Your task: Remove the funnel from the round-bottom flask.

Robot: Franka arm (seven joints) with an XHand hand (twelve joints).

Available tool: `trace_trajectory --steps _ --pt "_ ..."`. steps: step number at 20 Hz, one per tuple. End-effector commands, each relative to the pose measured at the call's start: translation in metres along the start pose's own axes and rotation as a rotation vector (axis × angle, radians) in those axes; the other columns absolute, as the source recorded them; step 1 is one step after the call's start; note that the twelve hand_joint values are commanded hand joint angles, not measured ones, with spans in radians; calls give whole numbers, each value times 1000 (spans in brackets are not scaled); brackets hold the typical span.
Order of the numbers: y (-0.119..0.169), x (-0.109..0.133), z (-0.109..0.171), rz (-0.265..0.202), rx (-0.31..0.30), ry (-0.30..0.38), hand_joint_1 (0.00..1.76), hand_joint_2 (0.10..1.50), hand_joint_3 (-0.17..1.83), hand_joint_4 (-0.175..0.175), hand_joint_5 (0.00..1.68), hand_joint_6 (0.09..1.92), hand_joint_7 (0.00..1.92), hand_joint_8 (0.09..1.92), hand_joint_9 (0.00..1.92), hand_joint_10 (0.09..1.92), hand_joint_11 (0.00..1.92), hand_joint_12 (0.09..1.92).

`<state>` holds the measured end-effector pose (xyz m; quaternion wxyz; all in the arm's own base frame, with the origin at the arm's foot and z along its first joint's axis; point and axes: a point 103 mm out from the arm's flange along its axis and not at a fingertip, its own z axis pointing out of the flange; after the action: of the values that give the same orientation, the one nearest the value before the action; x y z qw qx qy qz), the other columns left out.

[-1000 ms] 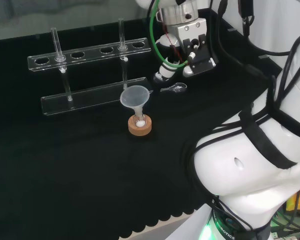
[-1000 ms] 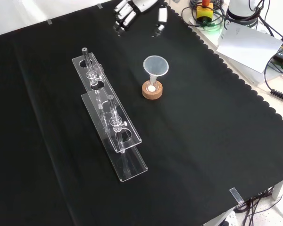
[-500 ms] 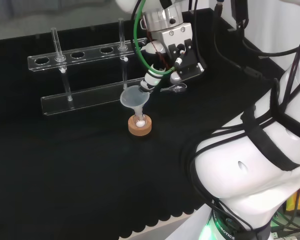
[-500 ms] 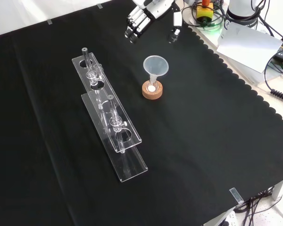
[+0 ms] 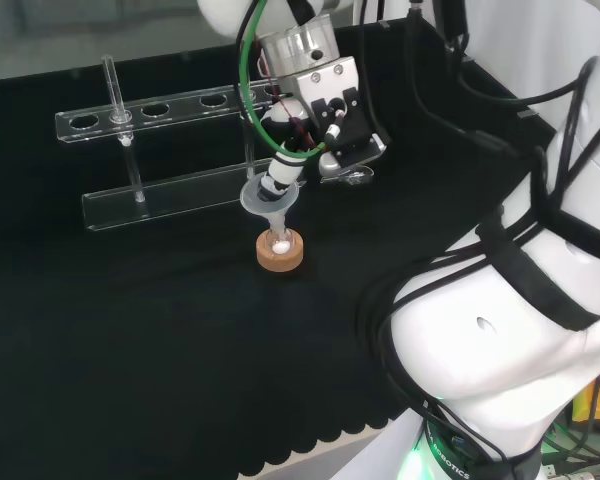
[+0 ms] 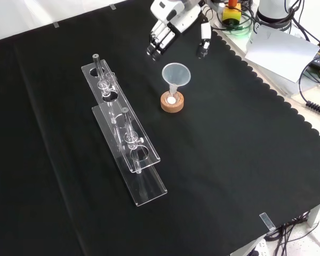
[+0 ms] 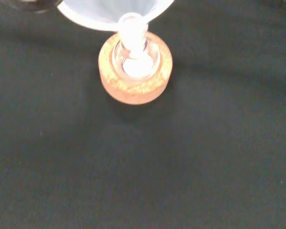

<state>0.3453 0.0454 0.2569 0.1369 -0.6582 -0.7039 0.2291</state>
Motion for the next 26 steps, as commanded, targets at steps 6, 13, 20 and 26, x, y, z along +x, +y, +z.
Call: trace_trajectory --steps 6,13,20,26 --pt "15 20 13 -1 33 -138 632 655 422 -64 0 87 0 87 82 828 223 1535" --pt "20 23 19 6 24 -234 637 657 417 -63 0 87 0 87 80 829 222 1534" --pt "25 26 23 -3 29 -245 643 659 413 -61 0 87 2 87 79 831 220 1534" --pt "32 26 26 -7 25 -268 646 660 410 -60 0 87 8 87 82 833 219 1534"
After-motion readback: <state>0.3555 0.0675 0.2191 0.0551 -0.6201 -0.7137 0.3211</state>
